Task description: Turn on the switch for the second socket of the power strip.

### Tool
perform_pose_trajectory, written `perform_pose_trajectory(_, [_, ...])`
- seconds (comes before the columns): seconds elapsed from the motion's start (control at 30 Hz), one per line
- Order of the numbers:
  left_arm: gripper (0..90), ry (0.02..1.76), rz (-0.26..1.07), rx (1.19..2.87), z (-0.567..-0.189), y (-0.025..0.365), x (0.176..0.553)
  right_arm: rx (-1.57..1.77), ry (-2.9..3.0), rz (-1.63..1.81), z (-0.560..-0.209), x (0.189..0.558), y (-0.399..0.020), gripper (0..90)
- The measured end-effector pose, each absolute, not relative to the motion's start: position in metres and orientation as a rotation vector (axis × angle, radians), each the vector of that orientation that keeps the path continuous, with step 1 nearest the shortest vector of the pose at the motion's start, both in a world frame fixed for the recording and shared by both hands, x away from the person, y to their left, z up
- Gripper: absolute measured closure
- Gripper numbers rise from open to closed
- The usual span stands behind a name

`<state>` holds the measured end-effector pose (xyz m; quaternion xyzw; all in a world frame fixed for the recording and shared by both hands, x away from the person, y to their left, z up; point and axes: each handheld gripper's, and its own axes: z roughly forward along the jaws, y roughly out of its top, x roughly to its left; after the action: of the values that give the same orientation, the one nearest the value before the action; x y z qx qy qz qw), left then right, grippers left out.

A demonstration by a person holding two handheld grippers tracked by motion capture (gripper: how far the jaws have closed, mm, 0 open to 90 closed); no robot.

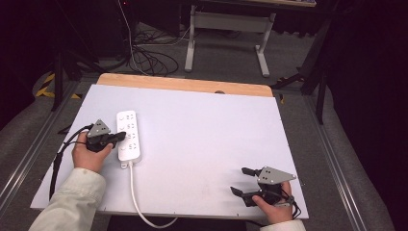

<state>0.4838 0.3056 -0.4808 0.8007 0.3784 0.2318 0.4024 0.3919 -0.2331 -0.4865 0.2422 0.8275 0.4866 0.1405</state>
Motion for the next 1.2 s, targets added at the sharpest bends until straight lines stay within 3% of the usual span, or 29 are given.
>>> perform_pose_trajectory(0.9, [90.0, 0.980, 0.585, 2.003, -0.482, 0.305, 0.483, 0.699, 2.390, 1.406, -0.487, 0.391, -0.233, 21.4])
perform_pose_trajectory(1.1, [90.0, 0.933, 0.578, 1.927, -0.458, 0.303, 0.472, 0.710, 2.384, 1.404, -0.487, 0.393, -0.234, 21.4])
perform_pose_trajectory(1.2, [90.0, 0.896, 0.617, 1.988, -0.448, 0.296, 0.468, 0.709, 2.386, 1.400, -0.487, 0.393, -0.234, 21.4])
